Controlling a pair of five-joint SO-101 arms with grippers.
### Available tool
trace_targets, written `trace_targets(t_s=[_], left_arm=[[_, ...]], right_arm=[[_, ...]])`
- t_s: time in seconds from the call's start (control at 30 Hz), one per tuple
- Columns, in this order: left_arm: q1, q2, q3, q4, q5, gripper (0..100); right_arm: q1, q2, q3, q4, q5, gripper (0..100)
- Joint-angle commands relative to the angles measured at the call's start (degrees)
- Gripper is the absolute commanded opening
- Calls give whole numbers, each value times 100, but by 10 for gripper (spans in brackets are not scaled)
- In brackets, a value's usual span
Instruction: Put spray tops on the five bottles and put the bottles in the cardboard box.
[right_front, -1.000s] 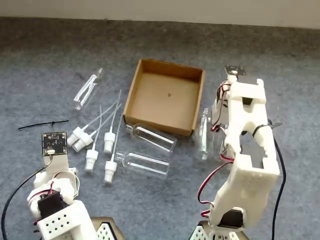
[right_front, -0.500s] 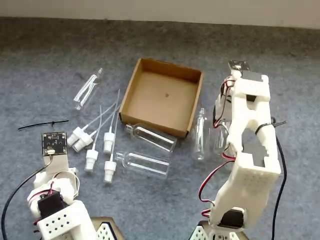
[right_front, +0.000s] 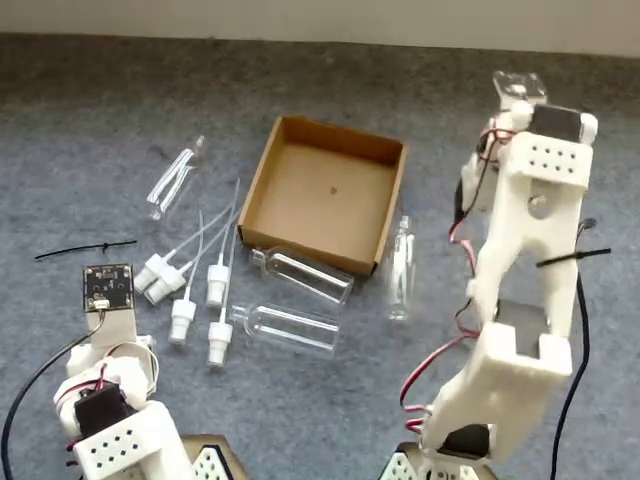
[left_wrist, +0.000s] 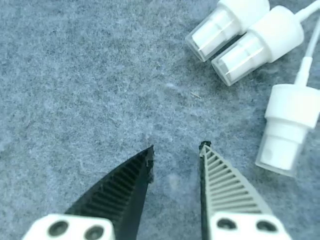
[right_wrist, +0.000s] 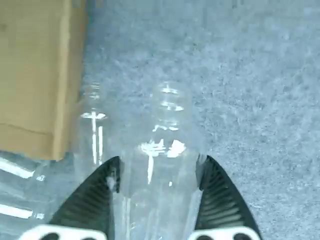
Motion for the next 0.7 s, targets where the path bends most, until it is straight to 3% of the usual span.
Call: trace_targets(t_s=[0.0, 0.23, 0.33, 0.4, 0.53, 0.67], left_arm=[[400, -84, 119, 35, -35, 152], [462, -92, 110, -79, -105, 154], [277, -92, -233, -123, -1178, 155], [259, -48, -734, -123, -1363, 155], [163, 154, -1982, 220, -1345, 155], [251, 1437, -3486, 870, -1354, 155]], right_arm=[[-356, -1499, 840, 101, -35, 19], [-971, -4180, 4558, -1648, -18, 19], [-1244, -5226, 6088, -2273, -53, 19], [-1367, -5710, 6888, -2448, -44, 19], [-1481, -6167, 7415, -2510, -53, 19], [-1490, -6202, 7424, -2545, -35, 19]])
